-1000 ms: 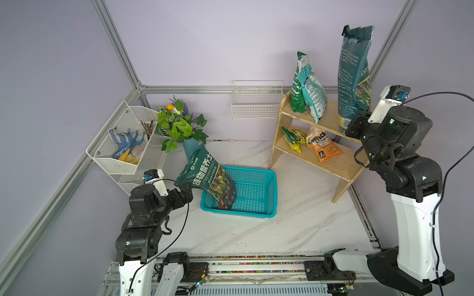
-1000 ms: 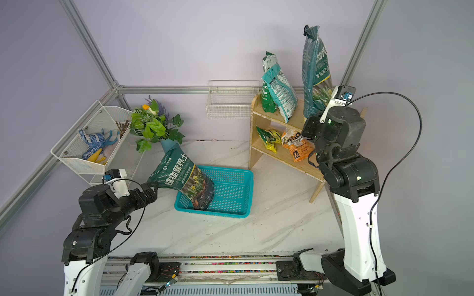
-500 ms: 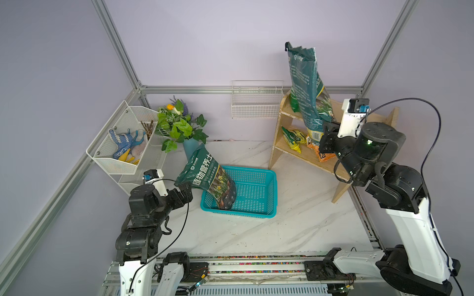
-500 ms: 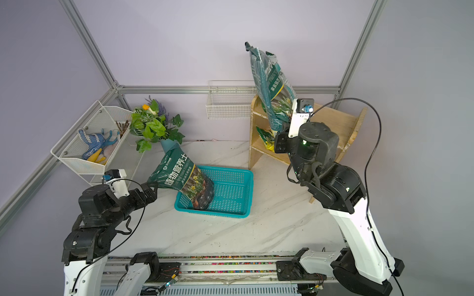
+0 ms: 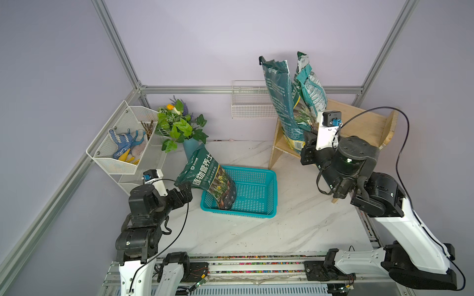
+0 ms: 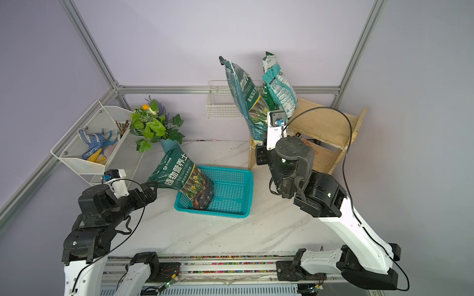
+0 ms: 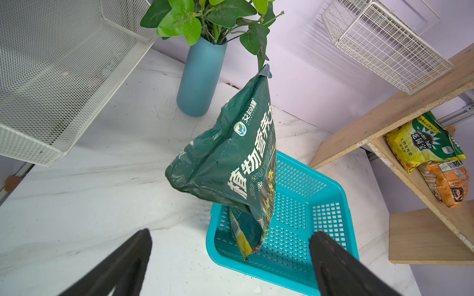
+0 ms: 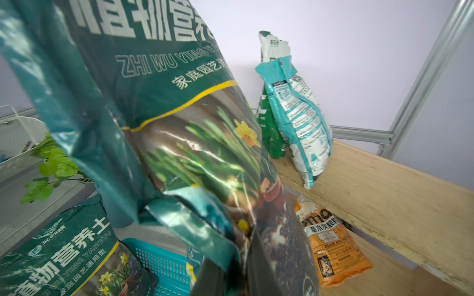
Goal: Take down the fertilizer bag from the shelf
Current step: Pick up the fertilizer bag from the shelf.
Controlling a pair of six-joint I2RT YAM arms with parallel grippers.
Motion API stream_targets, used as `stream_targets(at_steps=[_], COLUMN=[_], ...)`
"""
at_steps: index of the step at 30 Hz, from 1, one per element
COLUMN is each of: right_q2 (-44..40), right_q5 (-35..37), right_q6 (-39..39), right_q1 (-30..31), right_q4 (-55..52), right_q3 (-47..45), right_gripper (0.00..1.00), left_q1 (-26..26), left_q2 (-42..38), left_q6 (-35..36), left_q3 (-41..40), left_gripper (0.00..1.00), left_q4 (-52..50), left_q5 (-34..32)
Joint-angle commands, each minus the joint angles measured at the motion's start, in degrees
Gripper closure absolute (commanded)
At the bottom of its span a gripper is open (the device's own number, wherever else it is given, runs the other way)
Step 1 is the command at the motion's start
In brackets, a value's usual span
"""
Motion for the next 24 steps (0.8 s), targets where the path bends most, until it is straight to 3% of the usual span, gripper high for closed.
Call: stream_targets(at_steps=[1, 13, 24], right_q2=[0.24, 5.28, 8.39], right_q5=[1.55, -4.39, -6.51], right_q6=[-0.75, 3.96, 5.98], right_q1=[1.53, 1.57, 2.08], right_q4=[19.98, 39.27, 45.17], right_q3=[-3.59, -20.03, -23.94], right_gripper=[1.00, 1.00, 1.00], left_q1=[0.28, 0.28, 0.28], left_q2=[-0.44, -0.62, -0.61], left_q6=[-0.09, -0.19, -0.20], left_q3=[-2.70, -2.79, -2.87], left_gripper=[0.00, 0.00, 0.00], left_q4=[0.62, 0.70, 0.70], left_q5=[0.96, 1.19, 1.27])
